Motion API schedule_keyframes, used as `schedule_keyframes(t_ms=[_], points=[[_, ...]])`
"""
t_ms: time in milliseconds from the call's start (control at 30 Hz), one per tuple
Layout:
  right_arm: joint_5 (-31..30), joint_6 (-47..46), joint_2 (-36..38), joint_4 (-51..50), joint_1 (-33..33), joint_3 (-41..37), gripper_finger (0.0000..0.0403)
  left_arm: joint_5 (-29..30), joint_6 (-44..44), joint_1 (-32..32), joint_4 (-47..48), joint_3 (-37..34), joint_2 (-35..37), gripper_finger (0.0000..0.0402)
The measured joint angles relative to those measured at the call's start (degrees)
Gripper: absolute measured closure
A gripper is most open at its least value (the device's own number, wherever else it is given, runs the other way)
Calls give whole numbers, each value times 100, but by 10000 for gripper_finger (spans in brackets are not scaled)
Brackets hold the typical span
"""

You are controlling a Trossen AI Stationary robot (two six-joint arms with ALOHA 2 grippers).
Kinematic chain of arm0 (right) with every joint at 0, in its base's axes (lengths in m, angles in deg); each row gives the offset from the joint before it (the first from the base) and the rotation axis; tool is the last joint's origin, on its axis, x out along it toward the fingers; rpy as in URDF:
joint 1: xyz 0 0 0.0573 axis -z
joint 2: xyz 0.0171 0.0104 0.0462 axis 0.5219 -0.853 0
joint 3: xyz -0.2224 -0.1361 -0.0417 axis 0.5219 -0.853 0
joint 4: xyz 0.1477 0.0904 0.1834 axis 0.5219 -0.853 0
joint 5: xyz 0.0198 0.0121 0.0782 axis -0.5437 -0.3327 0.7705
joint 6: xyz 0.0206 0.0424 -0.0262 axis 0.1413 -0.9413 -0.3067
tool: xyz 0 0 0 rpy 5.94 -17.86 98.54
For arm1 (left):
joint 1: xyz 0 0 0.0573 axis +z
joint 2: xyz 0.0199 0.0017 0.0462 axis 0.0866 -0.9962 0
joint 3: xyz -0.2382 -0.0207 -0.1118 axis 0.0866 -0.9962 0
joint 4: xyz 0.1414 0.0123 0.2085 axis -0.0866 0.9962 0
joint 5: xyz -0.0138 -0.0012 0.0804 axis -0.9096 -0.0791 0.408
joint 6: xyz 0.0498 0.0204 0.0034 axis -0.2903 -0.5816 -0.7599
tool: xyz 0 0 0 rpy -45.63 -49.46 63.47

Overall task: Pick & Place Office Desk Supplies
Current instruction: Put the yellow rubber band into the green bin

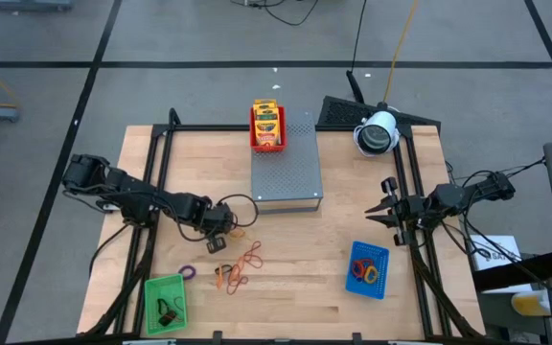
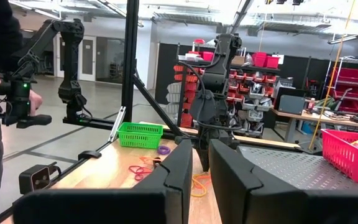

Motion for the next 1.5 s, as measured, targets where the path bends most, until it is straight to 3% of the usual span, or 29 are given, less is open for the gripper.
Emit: schedule_keyframes(t_ms=[500,767,1100,1333,1500], points=[[1,1,-1,0,1,0,358,-438,777,-11,-14,11,350,398],[2,2,0,1,0,0,358,-390,1092,-147,106,13,1022,397],[0,2,0,2,-1,0,358,-234,1378,-469,1156,22,1978,388],[0,1,-2,0,1,0,358,-383,562,-492,986,26,1859,376],[0,1,-1,2,0,0,358,-725,-529,-516,824,300,1168,320]])
